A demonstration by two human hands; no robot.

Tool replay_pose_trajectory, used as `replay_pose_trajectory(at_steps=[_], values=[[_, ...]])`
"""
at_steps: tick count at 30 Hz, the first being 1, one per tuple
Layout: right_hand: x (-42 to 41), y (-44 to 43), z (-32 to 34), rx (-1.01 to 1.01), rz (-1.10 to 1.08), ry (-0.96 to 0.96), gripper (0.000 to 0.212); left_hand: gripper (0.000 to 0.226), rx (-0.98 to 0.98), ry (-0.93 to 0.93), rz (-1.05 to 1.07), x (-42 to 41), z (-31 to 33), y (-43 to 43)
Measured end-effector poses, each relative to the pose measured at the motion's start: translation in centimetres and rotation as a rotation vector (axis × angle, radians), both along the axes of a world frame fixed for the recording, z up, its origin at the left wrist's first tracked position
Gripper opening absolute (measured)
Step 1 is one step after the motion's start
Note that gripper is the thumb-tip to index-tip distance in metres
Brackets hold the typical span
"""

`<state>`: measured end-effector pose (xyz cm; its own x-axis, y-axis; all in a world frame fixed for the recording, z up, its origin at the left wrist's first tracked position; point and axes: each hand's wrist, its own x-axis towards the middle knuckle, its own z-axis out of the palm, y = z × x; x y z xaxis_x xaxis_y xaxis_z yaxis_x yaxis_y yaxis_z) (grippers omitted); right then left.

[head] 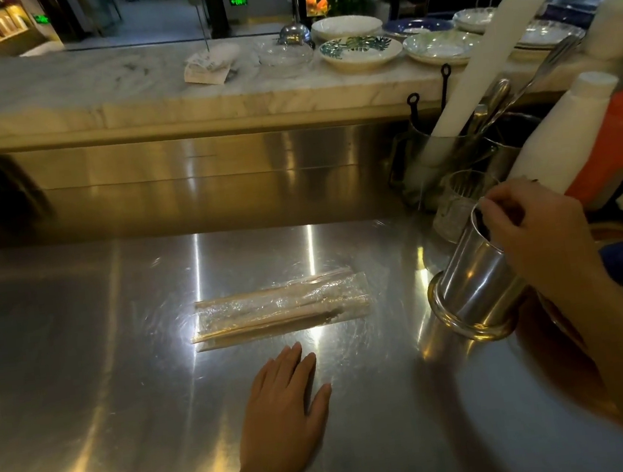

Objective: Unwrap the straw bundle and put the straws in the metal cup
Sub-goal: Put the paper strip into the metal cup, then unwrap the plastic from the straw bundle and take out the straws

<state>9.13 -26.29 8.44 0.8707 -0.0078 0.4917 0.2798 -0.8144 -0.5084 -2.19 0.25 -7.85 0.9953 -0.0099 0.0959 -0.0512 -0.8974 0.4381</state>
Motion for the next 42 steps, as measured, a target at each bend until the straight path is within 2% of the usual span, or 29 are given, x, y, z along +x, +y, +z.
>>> replay_pose_trajectory(at_steps=[3, 8, 10, 13, 15, 18, 22, 27, 31, 34, 37, 39, 42], values=[[-0.4, 2.0, -0.5, -0.065, 0.112, -0.063, 0.005, 0.045, 0.027, -0.035, -0.003, 0.0, 0.3, -0.1], [-0.3, 4.7, -3.8, -0.099, 0.22, 0.169, 0.009, 0.047, 0.035, -0.032, -0.02, 0.1, 0.6, 0.1], [0.0, 5.8, -5.1, -0.13, 0.279, 0.227, 0.009, 0.04, -0.059, 0.005, -0.029, 0.8, 0.9, 0.5], [0.8, 7.9, -6.6, -0.152, 0.377, 0.253, 0.005, 0.026, -0.243, -0.036, 0.036, 2.3, 2.4, 1.3], [1.4, 9.2, -7.6, -0.173, 0.401, 0.258, 0.005, 0.026, -0.264, -0.084, 0.075, 3.6, 3.5, 1.9], [2.6, 10.8, -9.2, -0.251, 0.431, 0.228, 0.022, 0.03, -0.165, -0.166, 0.068, 5.8, 4.5, 3.0], [4.4, 12.5, -11.2, -0.521, 0.508, 0.315, 0.042, 0.048, 0.029, -0.024, 0.009, 8.1, 4.3, 4.6], [5.7, 13.4, -12.5, -0.705, 0.573, 0.424, 0.036, 0.059, 0.218, 0.114, -0.056, 9.3, 3.2, 5.8], [5.5, 13.2, -12.7, -0.643, 0.555, 0.365, 0.033, 0.057, 0.302, 0.038, -0.079, 9.6, 3.3, 5.7], [4.4, 12.9, -12.5, -0.684, 0.587, 0.193, 0.027, 0.038, 0.304, -0.183, -0.064, 9.3, 3.1, 5.1], [3.0, 12.9, -12.1, -0.653, 0.622, 0.065, 0.025, 0.026, 0.236, -0.241, -0.036, 8.4, 2.7, 4.4], [2.4, 12.5, -12.2, -0.62, 0.694, 0.113, 0.027, 0.029, 0.225, -0.234, -0.021, 7.8, 2.2, 4.0], [2.7, 12.3, -11.7, -0.389, 0.693, 0.39, 0.035, 0.03, 0.147, -0.191, -0.054, 6.8, 2.2, 3.8]])
